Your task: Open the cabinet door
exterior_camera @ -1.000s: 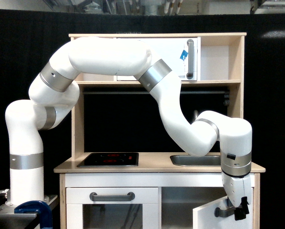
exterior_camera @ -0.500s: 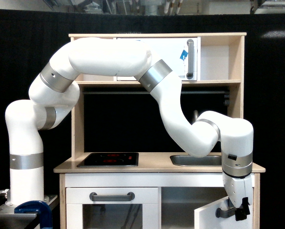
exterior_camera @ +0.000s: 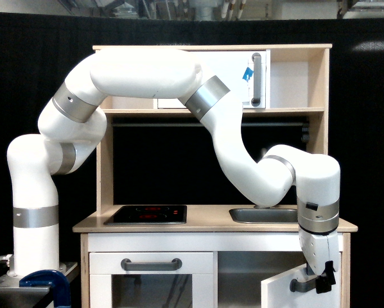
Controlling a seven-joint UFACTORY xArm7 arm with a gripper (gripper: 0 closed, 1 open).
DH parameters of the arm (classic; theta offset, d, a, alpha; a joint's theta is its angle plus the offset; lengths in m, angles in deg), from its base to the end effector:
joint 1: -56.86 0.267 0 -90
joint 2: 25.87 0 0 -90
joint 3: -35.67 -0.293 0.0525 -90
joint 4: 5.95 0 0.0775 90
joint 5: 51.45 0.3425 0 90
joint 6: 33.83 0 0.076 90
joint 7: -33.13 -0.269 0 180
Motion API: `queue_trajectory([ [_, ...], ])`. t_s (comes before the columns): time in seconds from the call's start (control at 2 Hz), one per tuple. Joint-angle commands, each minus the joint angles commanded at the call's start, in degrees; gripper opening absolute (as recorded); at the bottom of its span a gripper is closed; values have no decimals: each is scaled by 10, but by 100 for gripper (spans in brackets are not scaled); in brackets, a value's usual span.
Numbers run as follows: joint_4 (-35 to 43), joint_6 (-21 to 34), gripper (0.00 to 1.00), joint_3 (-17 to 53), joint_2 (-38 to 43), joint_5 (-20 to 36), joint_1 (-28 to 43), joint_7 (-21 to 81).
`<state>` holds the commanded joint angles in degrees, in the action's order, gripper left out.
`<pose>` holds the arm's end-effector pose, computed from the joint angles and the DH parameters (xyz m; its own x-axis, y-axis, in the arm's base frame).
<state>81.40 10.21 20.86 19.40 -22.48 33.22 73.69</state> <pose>0.6260 -0.0281 0.0000 0.9768 0.0511 0.2079 0.1435 -0.8767 -0.4592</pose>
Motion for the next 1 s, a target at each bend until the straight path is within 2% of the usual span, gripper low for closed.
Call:
queue_trajectory([
  [0.5, 9, 57, 100, 2, -42, -14, -26, -9],
  [1.0, -23, 185, 100, 12, -180, -17, -93, -2],
])
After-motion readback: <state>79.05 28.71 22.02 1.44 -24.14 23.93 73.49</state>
